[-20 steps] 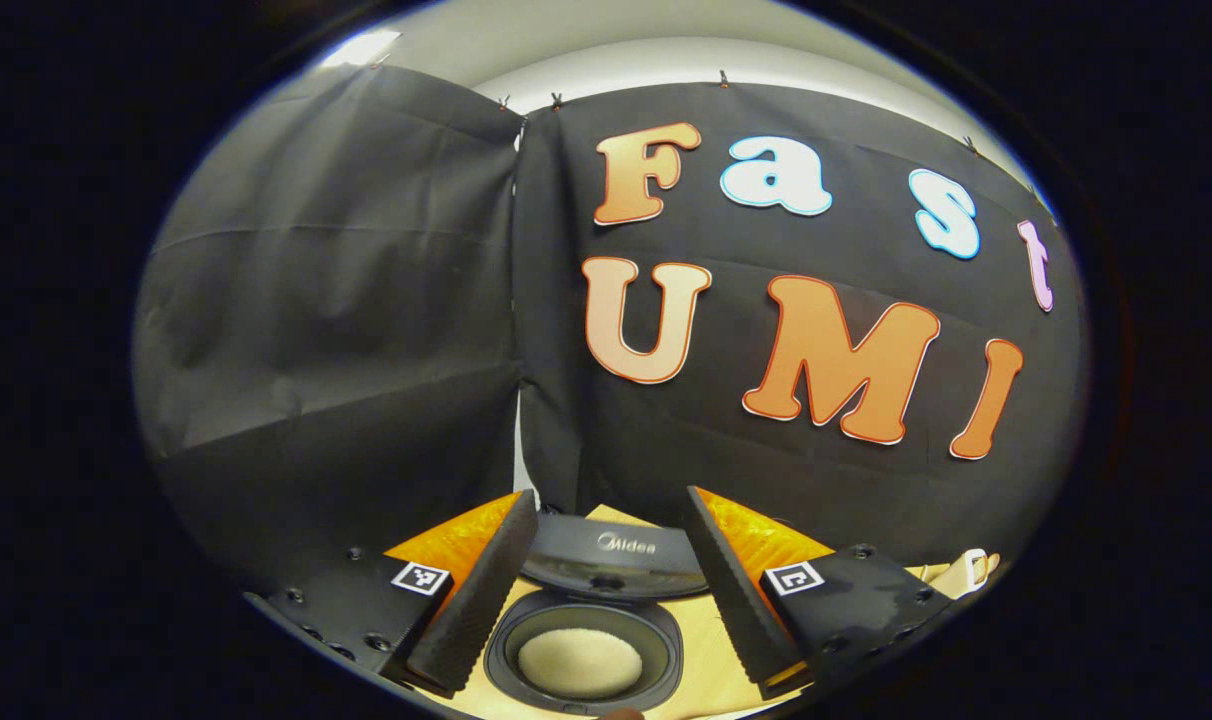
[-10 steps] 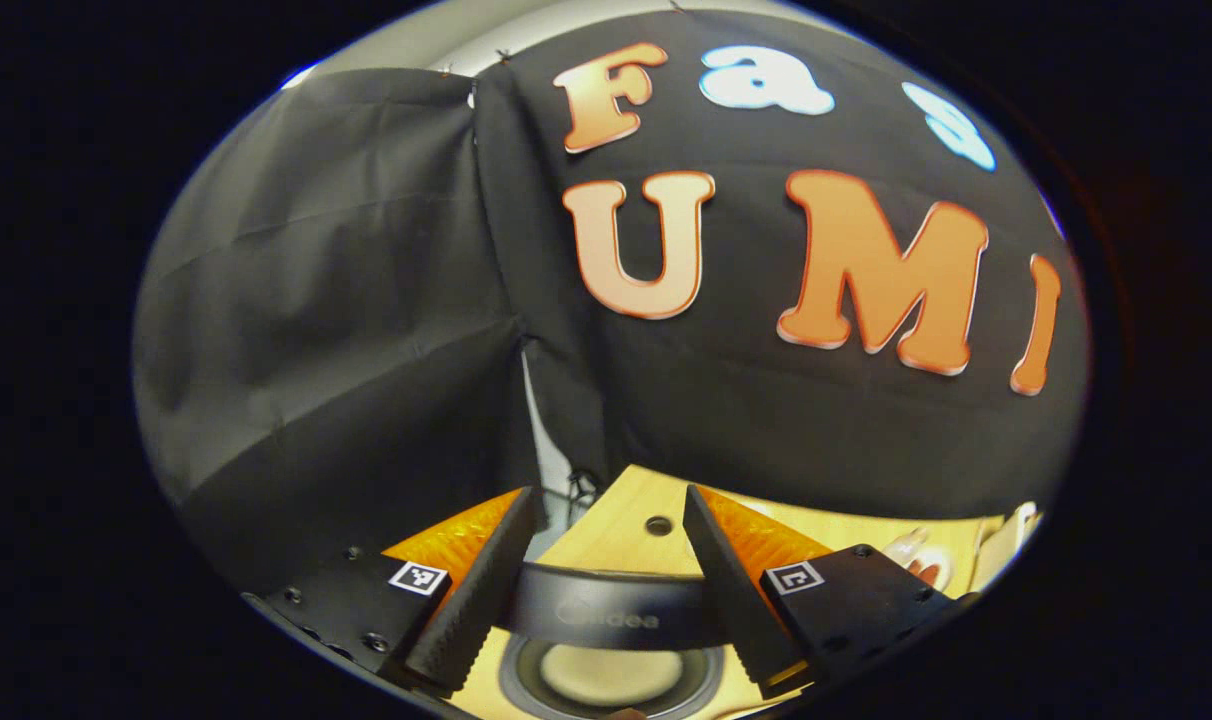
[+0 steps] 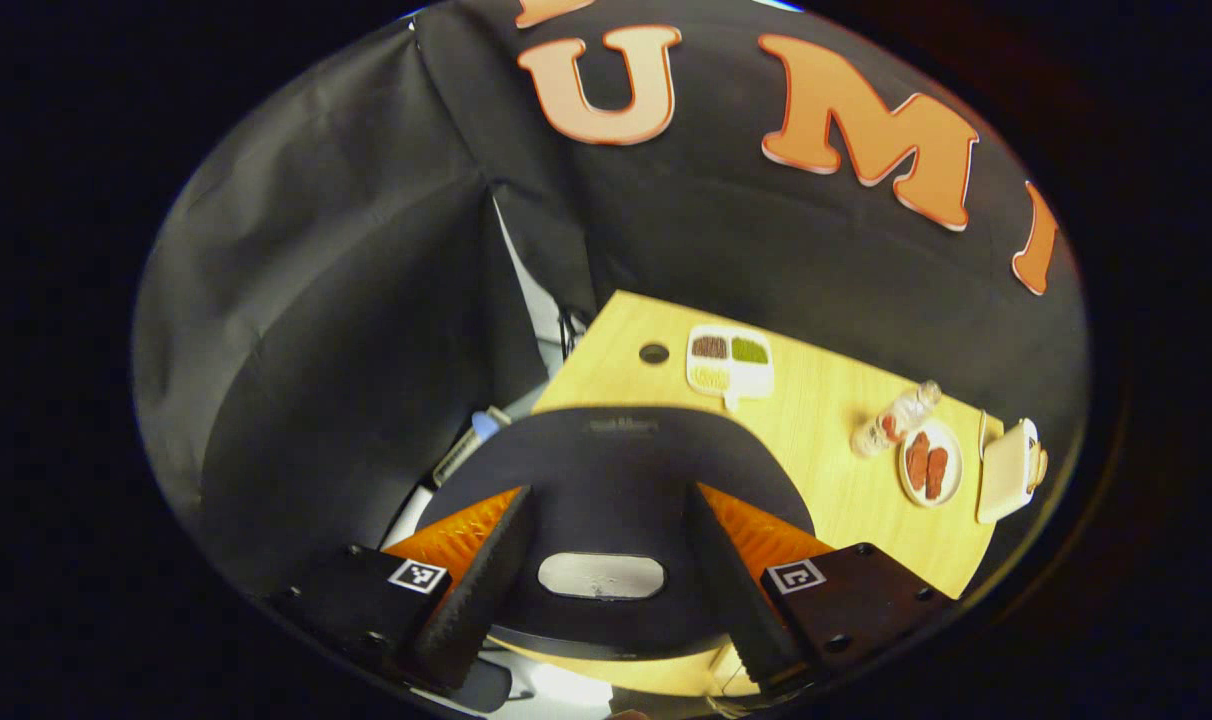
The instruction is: Close the left gripper, press the button to open the rice cooker; take a wooden spoon from the chopstick holder with the right hand, scoop a spoonful of rice and pour it into the rice cooker, then put the wooden spoon back into the chopstick holder.
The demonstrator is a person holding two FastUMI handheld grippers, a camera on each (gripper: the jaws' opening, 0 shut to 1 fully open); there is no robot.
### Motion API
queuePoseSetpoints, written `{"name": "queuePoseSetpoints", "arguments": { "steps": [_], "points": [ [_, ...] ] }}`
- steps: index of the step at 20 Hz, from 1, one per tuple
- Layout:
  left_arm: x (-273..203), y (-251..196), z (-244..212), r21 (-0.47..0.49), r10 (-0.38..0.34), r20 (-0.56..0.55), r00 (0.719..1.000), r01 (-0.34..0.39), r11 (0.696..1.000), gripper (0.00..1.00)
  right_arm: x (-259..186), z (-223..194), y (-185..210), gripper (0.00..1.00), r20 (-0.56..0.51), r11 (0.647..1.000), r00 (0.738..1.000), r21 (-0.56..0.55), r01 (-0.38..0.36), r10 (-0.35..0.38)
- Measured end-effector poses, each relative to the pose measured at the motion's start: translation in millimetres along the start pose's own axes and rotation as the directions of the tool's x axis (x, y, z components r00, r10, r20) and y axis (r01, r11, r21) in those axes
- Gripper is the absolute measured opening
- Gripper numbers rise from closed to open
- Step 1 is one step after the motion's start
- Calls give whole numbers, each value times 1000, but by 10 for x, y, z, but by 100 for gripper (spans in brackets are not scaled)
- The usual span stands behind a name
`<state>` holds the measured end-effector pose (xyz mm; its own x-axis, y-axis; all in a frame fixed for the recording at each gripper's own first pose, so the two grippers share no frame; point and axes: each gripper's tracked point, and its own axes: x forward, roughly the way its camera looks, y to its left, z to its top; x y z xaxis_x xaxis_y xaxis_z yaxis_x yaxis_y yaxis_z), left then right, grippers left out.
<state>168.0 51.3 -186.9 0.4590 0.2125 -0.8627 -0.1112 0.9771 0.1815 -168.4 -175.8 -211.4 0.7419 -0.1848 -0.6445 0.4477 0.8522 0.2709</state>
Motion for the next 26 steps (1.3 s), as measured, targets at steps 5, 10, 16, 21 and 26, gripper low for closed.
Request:
{"name": "queuePoseSetpoints", "arguments": {
  "steps": [5,10,16,21,26],
  "points": [
    [345,-66,-826,-65,-51,-262,964,35,997,100,115,11,291,93,-21,997,997,-30,-70,70],
    [499,2,-911,-68,-60,-309,949,41,997,100,189,-23,468,93,-39,993,994,-68,-100,98],
    [463,-39,-861,-58,-55,-269,962,41,997,99,260,-62,640,93,-42,987,992,-99,-123,119],
    [424,-48,-859,33,-94,-30,995,95,995,100,317,-13,860,93,-12,976,988,-152,-157,156],
    [361,-47,-881,48,-130,176,976,123,991,99,358,195,1072,93,32,965,984,-207,-163,173]
  ]
}}
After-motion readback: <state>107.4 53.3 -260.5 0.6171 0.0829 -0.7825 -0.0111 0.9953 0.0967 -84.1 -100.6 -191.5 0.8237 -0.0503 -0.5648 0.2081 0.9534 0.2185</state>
